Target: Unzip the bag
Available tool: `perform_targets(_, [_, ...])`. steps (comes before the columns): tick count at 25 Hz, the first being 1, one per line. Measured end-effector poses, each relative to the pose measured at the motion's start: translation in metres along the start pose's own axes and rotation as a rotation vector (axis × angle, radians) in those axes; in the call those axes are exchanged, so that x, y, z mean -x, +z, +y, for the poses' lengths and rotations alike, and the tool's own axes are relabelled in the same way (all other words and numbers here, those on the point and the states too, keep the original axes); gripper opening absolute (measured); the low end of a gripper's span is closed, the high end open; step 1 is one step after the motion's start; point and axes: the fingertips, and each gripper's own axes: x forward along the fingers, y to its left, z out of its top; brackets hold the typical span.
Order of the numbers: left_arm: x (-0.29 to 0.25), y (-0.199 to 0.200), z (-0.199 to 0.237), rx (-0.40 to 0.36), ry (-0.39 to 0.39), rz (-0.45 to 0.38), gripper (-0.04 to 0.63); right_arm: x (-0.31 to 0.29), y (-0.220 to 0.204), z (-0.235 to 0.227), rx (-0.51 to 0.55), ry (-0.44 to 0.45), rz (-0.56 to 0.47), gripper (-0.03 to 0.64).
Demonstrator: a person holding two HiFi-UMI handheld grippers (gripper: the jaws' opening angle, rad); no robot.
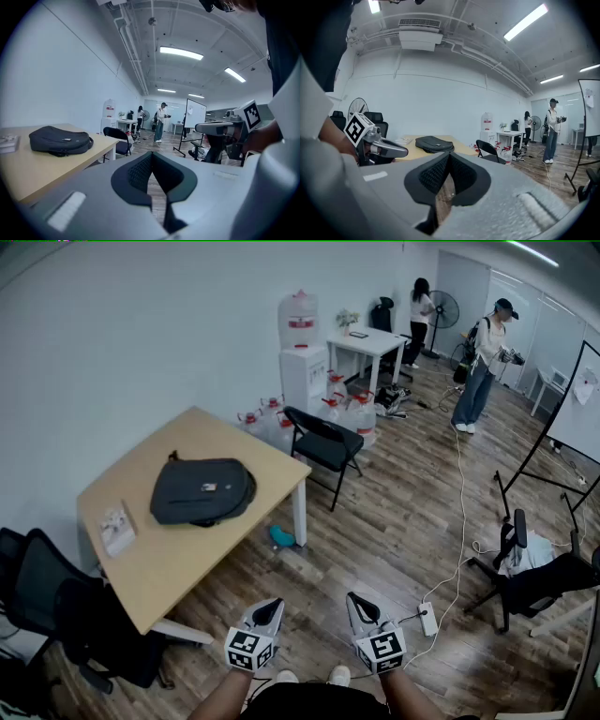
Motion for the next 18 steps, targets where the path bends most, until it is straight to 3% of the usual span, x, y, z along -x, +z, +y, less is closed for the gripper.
perform_targets(18, [0.036, -0.015, 0.051, 0.002, -0.012, 0.019, 0.018, -0.031, 0.009, 0.05, 0.025, -0.056, -0.001, 0.002])
